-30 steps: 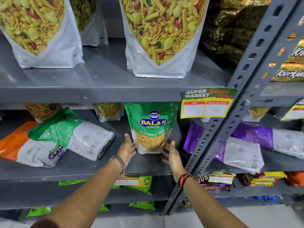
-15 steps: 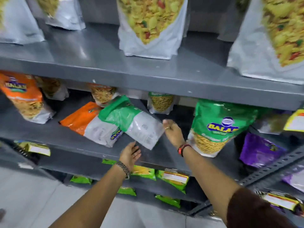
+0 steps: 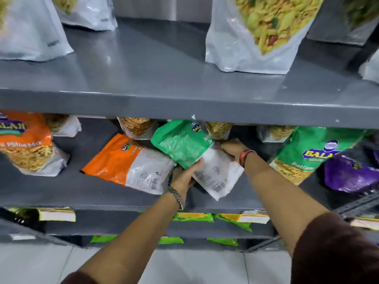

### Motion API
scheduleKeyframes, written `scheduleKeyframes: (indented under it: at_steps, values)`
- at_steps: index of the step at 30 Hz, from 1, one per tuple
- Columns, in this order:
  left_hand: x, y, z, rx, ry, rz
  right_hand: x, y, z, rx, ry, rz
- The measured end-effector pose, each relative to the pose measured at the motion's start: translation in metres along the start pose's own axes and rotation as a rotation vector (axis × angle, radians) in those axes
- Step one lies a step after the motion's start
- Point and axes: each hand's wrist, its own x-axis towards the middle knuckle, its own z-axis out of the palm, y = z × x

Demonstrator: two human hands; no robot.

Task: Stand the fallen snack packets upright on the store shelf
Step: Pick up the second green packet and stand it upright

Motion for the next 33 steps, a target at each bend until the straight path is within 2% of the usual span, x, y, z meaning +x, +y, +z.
scheduleKeyframes:
  at_steps: [3,5,9,13,17,20,23,26,28,33]
  values:
    - [0.002,0.016,0.001,0.144,0.026,0.178,-0.018,0.009,-0.013,0.213,-0.019,0.057]
    - [0.005,0.030,0.003,0.173,-0.015,0.284,-0.029,0.013,-0.019,0.305,-0.034,0.019]
    - [0.014,0.045,0.002,0.264,-0.106,0.366,-0.048,0.023,-0.018,0.388,0.069,-0.061]
    - [0.022,0.036,-0.002,0.483,-0.081,0.342,-0.054,0.037,-0.014,0.412,0.142,-0.056]
    - [0.012,0.027,0.001,0.550,0.011,0.337,-0.057,0.038,-0.011,0.341,0.124,-0.109]
    - [0.000,0.004,-0.002,0.571,0.078,0.262,-0.062,0.046,-0.006,0.269,0.168,-0.123]
    - [-0.007,-0.018,0.002,0.415,0.033,0.078,-0.077,0.071,0.000,0.224,0.234,-0.141]
    - [0.014,-0.035,0.009,0.294,0.002,-0.061,-0.110,0.076,0.012,0.334,0.271,-0.123]
    - [0.044,-0.047,0.014,0.298,0.039,-0.067,-0.125,0.076,0.023,0.374,0.268,-0.150]
    - [0.024,-0.002,0.045,0.257,0.083,-0.022,-0.127,0.070,0.038,0.389,0.117,-0.208]
